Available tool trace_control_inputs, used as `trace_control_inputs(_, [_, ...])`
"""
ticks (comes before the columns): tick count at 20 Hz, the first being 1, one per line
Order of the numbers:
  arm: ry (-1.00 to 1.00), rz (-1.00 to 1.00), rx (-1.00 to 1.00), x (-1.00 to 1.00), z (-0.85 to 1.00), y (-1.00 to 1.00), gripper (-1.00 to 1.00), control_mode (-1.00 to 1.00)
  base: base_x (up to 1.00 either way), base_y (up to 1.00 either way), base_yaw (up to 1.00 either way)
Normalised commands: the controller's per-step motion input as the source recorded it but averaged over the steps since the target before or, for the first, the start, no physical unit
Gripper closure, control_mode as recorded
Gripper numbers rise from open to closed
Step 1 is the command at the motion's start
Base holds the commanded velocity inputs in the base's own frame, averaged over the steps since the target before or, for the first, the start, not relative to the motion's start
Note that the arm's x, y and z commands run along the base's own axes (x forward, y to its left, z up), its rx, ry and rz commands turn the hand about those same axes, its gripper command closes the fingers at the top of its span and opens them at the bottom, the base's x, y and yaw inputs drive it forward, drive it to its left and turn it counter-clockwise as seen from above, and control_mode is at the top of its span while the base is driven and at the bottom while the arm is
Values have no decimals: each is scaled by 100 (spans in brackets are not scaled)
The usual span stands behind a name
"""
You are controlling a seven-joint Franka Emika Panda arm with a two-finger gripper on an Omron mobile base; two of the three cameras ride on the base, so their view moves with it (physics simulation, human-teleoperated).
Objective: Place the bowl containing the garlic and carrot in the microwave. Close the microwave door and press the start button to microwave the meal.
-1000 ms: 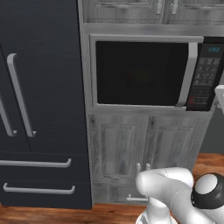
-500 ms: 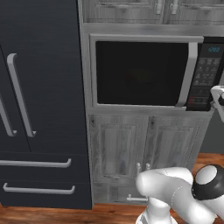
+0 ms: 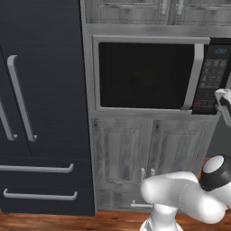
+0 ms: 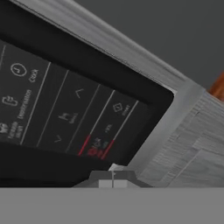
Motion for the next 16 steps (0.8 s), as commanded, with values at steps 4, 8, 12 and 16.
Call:
trace_control_inputs(4, [0, -2, 0, 33, -14, -22, 100, -100, 0, 0, 0])
trace_control_inputs(8, [0, -2, 0, 39, -10, -18, 100, -100, 0, 0, 0])
trace_control_inputs(12, [0, -2, 0, 38, -14, -16, 100, -100, 0, 0, 0])
trace_control_inputs(16, [0, -1, 0, 36, -23, -19, 100, -100, 0, 0, 0])
